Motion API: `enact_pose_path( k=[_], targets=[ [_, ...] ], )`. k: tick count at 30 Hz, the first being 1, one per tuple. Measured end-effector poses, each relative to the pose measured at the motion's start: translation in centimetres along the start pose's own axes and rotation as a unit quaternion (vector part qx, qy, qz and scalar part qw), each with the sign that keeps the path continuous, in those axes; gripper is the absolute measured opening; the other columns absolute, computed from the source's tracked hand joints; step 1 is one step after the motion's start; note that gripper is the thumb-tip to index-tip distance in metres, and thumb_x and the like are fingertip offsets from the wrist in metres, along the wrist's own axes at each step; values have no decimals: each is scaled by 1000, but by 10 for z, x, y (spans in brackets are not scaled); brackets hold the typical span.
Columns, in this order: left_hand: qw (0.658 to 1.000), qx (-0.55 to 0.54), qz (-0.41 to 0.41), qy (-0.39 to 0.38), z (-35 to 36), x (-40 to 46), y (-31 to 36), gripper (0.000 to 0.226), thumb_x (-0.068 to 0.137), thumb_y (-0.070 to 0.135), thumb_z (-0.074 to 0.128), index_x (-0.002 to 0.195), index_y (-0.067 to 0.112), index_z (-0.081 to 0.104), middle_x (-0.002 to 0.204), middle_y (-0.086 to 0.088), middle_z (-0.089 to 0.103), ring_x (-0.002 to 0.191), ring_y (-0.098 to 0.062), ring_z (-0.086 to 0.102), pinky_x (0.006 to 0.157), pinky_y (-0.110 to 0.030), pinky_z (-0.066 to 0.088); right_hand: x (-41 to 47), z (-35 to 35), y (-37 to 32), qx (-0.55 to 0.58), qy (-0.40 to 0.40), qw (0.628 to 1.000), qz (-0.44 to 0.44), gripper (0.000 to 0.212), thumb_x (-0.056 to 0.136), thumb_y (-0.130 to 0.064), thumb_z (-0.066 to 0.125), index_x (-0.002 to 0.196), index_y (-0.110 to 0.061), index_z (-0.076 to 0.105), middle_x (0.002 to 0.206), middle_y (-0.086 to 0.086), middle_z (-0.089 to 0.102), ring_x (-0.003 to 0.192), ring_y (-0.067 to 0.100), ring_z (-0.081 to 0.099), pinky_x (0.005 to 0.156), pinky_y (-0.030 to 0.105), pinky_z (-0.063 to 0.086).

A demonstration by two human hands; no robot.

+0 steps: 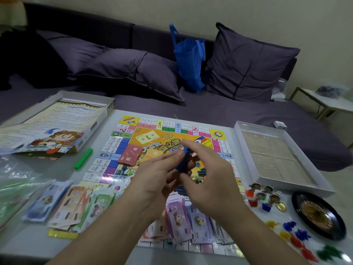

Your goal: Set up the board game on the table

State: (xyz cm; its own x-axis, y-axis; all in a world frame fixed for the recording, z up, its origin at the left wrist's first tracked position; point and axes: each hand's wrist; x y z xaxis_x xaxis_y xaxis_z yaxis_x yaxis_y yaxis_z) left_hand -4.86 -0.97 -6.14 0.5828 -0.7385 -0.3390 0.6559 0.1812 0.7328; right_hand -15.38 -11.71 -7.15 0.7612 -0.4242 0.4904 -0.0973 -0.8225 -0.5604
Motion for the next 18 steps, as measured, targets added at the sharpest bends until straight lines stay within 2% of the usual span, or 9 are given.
enact_pose_path(
  k=[3, 7, 13, 16, 17, 18],
  targets=[
    [1000, 0, 1, 6, 2, 1, -3, 27, 93, 14, 72, 116, 1, 75, 102, -21, 79, 89, -27, 78, 75, -30, 64, 0, 1, 1, -17, 20, 1000, -7, 65, 84, -22, 77, 146, -19, 59, 139, -6, 66, 129, 12, 60, 109, 40, 53],
    [1000, 12, 3, 4, 1, 2, -3, 23, 93, 14, 72, 109, -1, 78, 100, -23, 78, 86, -28, 76, 79, -32, 63, 0, -1, 6, -57, 42, 996, -50, 63, 82, -25, 81, 142, -12, 65, 134, 0, 71, 124, 16, 66, 107, 39, 55],
    [1000, 19, 10, -1, -1, 4, -4, 24, 93, 14, 71, 110, -2, 78, 101, -23, 77, 84, -27, 75, 81, -34, 61, 1, -1, 5, -80, 55, 992, -74, 58, 82, -25, 80, 137, -11, 68, 129, 1, 73, 121, 13, 66, 108, 25, 50],
    [1000, 27, -1, -8, -1, 5, -3, 27, 95, 18, 71, 110, -4, 76, 96, -19, 77, 78, -25, 72, 72, -30, 62, 1, 0, -1, -66, -1, 997, -39, 69, 84, -28, 77, 149, -18, 56, 135, -4, 69, 120, -2, 54, 108, 7, 37],
    [1000, 28, -4, -7, -1, 5, -3, 28, 96, 19, 70, 110, -5, 76, 92, -18, 75, 75, -24, 70, 68, -29, 61, 1, -1, -2, -56, -37, 997, -25, 77, 85, -28, 79, 155, -22, 47, 142, -7, 64, 124, -5, 48, 108, 4, 32],
    [1000, 25, -7, -2, -1, 7, -4, 27, 96, 18, 70, 109, -5, 75, 88, -17, 73, 72, -23, 69, 66, -28, 61, 1, -2, -3, -44, -78, 996, -11, 86, 87, -29, 80, 160, -27, 37, 150, -11, 56, 132, -5, 44, 112, 8, 29]
  ],
)
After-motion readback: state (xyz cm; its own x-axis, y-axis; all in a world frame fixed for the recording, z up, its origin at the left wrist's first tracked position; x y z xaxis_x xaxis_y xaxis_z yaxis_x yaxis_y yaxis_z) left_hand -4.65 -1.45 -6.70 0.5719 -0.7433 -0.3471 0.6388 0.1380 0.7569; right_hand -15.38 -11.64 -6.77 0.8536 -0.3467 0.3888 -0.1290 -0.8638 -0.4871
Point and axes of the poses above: each hand's wrist, its own x-axis towards the middle knuckle, its own z-axis out of the palm, y = z × x
